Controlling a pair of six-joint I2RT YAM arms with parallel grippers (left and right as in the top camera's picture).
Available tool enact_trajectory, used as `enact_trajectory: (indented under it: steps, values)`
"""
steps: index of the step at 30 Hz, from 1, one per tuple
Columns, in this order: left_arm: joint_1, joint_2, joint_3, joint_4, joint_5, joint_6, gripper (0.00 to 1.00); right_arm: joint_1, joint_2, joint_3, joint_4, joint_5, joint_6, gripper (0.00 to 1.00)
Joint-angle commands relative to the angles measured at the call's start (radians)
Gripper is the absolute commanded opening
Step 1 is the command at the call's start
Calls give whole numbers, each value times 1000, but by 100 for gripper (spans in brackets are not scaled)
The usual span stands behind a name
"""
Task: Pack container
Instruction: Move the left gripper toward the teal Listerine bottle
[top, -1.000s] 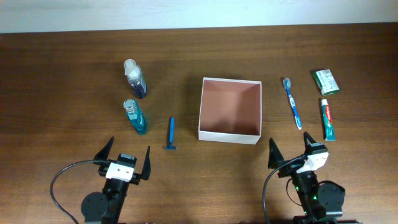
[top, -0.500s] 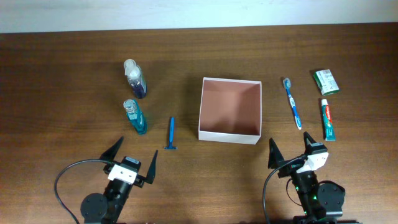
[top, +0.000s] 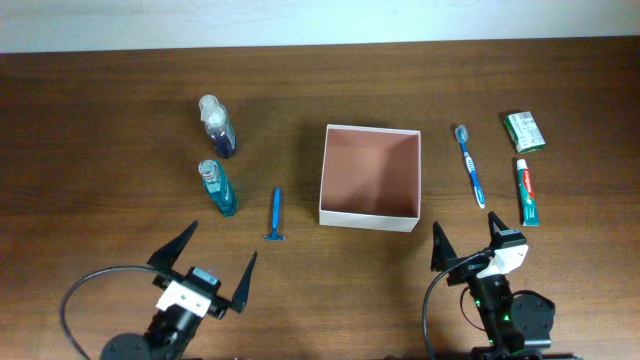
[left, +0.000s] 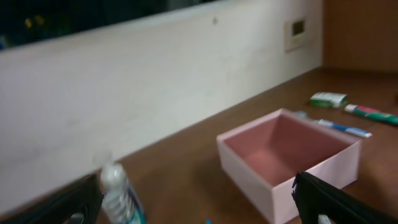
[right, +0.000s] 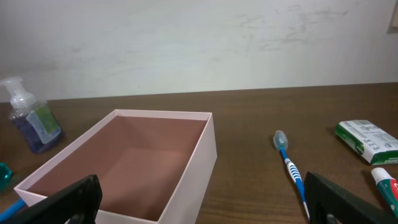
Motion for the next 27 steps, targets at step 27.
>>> enact_trajectory:
  steps: [27]
  values:
    - [6, 470, 591, -463, -109, -127, 99, 10, -9, -5, -7, 2, -8, 98]
